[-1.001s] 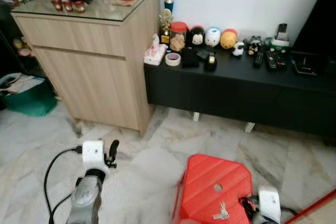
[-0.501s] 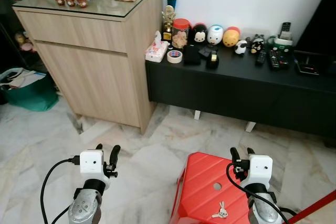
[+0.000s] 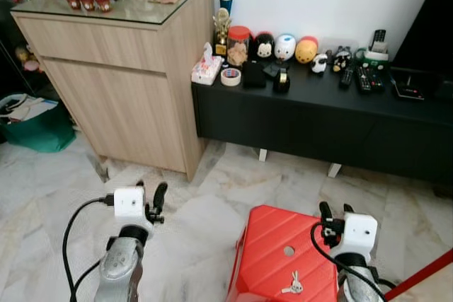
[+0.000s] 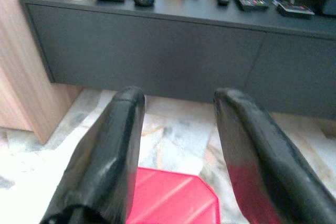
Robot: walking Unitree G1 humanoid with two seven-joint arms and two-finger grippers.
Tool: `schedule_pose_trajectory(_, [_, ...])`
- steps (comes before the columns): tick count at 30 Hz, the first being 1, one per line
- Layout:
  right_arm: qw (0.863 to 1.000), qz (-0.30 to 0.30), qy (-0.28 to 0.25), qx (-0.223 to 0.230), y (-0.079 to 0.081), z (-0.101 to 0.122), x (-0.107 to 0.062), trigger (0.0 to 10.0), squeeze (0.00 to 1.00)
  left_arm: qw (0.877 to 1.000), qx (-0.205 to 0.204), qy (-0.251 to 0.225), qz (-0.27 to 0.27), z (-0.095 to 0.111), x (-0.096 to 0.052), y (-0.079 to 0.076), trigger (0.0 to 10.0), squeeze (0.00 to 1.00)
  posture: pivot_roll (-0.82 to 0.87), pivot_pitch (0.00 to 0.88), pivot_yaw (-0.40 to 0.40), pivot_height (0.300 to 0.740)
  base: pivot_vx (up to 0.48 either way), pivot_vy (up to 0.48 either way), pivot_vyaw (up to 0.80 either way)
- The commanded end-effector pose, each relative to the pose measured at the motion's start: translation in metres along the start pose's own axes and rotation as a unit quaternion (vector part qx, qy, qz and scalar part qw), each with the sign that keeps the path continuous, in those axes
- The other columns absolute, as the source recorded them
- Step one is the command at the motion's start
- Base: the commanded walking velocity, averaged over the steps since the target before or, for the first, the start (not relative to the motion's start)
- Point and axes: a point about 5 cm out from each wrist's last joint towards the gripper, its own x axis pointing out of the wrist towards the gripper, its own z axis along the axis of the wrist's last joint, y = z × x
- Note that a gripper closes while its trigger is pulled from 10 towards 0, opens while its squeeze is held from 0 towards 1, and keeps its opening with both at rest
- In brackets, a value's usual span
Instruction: Hang keys on a hook
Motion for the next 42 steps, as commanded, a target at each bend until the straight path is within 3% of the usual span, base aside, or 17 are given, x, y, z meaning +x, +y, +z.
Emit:
schedule_pose_trajectory(1, [1.000, 0.004, 0.008, -0.004, 0.001, 0.001, 0.002, 10.0, 0.00, 1.000, -0.003, 0.019, 0.001, -0.007, -0.002, 0.000, 10.0, 0.00, 0.01, 0.000, -0.010, 0.740, 0.000, 0.000, 0.00])
schedule_pose_trajectory(16, [0.999, 0.016, 0.043, -0.006, 0.006, -0.005, -0.001, 10.0, 0.00, 1.000, -0.008, 0.028, -0.001, -0.010, -0.005, -0.003, 10.0, 0.00, 0.02, 0.000, -0.012, 0.695, 0.000, 0.000, 0.00])
schedule_pose_trajectory(26, [0.997, 0.029, 0.069, -0.010, 0.009, -0.009, 0.001, 10.0, 0.00, 1.000, -0.010, 0.027, -0.002, -0.008, -0.001, -0.005, 10.0, 0.00, 0.02, 0.000, -0.010, 0.695, 0.000, 0.000, 0.00])
schedule_pose_trajectory(34, [0.997, 0.042, 0.059, -0.004, 0.012, -0.007, 0.002, 10.0, 0.00, 0.999, -0.012, 0.030, -0.002, -0.009, -0.002, -0.006, 10.0, 0.00, 0.02, 0.000, -0.010, 0.646, 0.000, 0.000, 0.00])
schedule_pose_trajectory(42, [0.997, 0.049, 0.061, -0.007, 0.014, -0.007, 0.001, 10.0, 0.00, 0.999, -0.013, 0.033, -0.001, -0.010, -0.001, -0.007, 10.0, 0.00, 0.02, 0.000, -0.016, 0.646, 0.000, 0.000, 0.00])
